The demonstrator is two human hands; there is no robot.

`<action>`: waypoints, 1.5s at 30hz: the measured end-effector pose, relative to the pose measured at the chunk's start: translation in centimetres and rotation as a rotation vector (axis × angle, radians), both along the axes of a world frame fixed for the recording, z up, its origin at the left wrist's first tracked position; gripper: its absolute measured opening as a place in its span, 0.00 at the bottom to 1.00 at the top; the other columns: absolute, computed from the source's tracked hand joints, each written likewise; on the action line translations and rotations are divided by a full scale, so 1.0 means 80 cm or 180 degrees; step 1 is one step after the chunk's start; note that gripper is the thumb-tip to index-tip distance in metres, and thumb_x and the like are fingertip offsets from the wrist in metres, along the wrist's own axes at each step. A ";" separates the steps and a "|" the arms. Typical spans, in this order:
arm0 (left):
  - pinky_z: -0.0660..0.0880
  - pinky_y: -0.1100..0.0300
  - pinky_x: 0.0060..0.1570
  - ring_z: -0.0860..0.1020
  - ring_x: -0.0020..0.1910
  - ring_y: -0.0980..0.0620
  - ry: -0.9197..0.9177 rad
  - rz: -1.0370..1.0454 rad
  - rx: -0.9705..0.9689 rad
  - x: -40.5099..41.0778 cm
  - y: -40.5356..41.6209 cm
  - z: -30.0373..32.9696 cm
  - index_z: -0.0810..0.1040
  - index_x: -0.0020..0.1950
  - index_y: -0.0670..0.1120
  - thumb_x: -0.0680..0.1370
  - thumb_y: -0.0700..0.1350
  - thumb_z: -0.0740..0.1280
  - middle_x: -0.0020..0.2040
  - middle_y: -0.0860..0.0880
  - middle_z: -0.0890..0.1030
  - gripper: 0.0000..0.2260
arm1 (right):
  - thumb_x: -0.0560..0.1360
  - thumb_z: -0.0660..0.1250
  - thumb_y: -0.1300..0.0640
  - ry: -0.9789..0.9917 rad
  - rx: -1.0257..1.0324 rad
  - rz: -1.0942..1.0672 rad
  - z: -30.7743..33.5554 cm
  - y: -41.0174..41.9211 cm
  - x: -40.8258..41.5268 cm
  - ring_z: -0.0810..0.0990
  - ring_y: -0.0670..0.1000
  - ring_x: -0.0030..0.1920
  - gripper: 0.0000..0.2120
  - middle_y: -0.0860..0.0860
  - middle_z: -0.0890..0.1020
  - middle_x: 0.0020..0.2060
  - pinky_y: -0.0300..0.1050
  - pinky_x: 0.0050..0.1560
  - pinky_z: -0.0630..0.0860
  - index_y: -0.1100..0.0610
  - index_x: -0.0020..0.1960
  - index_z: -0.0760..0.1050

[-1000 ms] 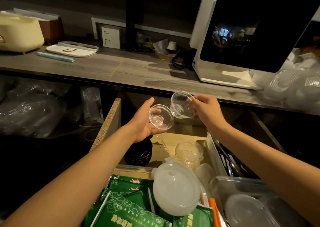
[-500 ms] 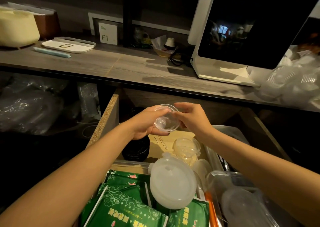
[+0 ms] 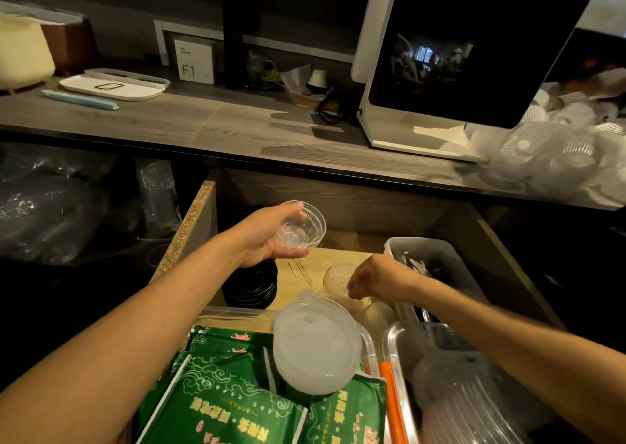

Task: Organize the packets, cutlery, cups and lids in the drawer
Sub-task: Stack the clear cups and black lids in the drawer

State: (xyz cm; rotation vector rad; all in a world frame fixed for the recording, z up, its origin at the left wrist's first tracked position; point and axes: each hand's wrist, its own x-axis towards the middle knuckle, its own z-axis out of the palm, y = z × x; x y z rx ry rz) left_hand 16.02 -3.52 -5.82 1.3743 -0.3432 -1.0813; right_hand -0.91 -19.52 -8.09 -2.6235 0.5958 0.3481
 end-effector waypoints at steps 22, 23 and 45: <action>0.75 0.40 0.64 0.81 0.59 0.40 0.0361 -0.0390 -0.0295 0.002 -0.001 -0.002 0.79 0.63 0.43 0.80 0.68 0.53 0.59 0.39 0.83 0.32 | 0.76 0.71 0.58 -0.2297 -0.0184 0.0542 0.062 0.057 0.060 0.83 0.45 0.44 0.09 0.53 0.86 0.46 0.36 0.47 0.78 0.57 0.55 0.84; 0.77 0.42 0.61 0.81 0.58 0.41 0.0357 -0.0407 -0.0333 0.003 -0.001 -0.002 0.80 0.62 0.44 0.80 0.68 0.53 0.59 0.40 0.83 0.32 | 0.76 0.70 0.56 -0.2173 -0.0266 0.0670 0.057 0.059 0.063 0.83 0.46 0.43 0.09 0.53 0.86 0.44 0.39 0.45 0.79 0.56 0.54 0.84; 0.82 0.52 0.33 0.80 0.57 0.39 0.0029 0.0878 -0.0183 0.016 -0.006 -0.006 0.77 0.58 0.45 0.83 0.46 0.64 0.66 0.42 0.75 0.07 | 0.77 0.69 0.53 0.0447 0.0497 0.0310 0.002 0.023 0.044 0.80 0.53 0.57 0.18 0.52 0.80 0.60 0.46 0.60 0.78 0.57 0.66 0.76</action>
